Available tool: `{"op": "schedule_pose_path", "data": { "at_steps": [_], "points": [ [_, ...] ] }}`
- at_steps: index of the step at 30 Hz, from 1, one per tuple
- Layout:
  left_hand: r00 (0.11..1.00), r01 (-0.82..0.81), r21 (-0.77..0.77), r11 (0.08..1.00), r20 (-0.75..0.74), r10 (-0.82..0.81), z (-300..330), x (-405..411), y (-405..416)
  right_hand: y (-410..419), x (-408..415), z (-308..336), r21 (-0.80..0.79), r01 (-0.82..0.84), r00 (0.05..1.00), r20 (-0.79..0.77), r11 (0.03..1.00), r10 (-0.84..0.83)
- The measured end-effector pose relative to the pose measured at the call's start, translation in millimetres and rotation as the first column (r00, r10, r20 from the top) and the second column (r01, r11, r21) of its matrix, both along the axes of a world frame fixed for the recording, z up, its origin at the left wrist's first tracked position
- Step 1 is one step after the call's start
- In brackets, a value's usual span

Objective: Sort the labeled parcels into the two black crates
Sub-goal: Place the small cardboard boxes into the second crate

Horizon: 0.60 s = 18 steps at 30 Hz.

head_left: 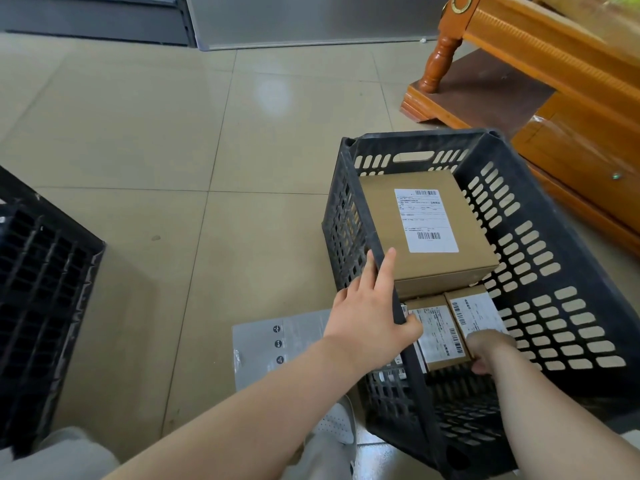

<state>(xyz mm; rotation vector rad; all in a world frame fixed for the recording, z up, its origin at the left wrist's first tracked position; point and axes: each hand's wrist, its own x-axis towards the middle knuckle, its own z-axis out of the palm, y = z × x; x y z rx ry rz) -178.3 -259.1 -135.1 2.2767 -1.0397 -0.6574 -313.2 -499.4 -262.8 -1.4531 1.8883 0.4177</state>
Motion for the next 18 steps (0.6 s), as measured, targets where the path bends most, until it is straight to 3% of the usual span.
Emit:
{"op": "schedule_pose_path", "data": {
  "at_steps": [4,9,18],
  "points": [
    [1.0,0.002,0.001,1.0,0.005,-0.002,-0.9,0.1,-0.1,-1.3,-5.0,-0.5,0.024,-0.122,0.991,-0.055,0.992,0.123],
    [1.0,0.001,-0.008,1.0,-0.006,-0.002,-3.3,0.1,-0.3,13.4,4.3,35.8,0.128,-0.353,0.913,-0.171,0.927,0.371],
    [0.998,0.034,-0.049,0.998,-0.045,-0.037,-4.8,6.6,10.2,-17.5,-9.9,-12.4,0.058,-0.459,0.84,-0.296,0.887,0.454]
  ]
}}
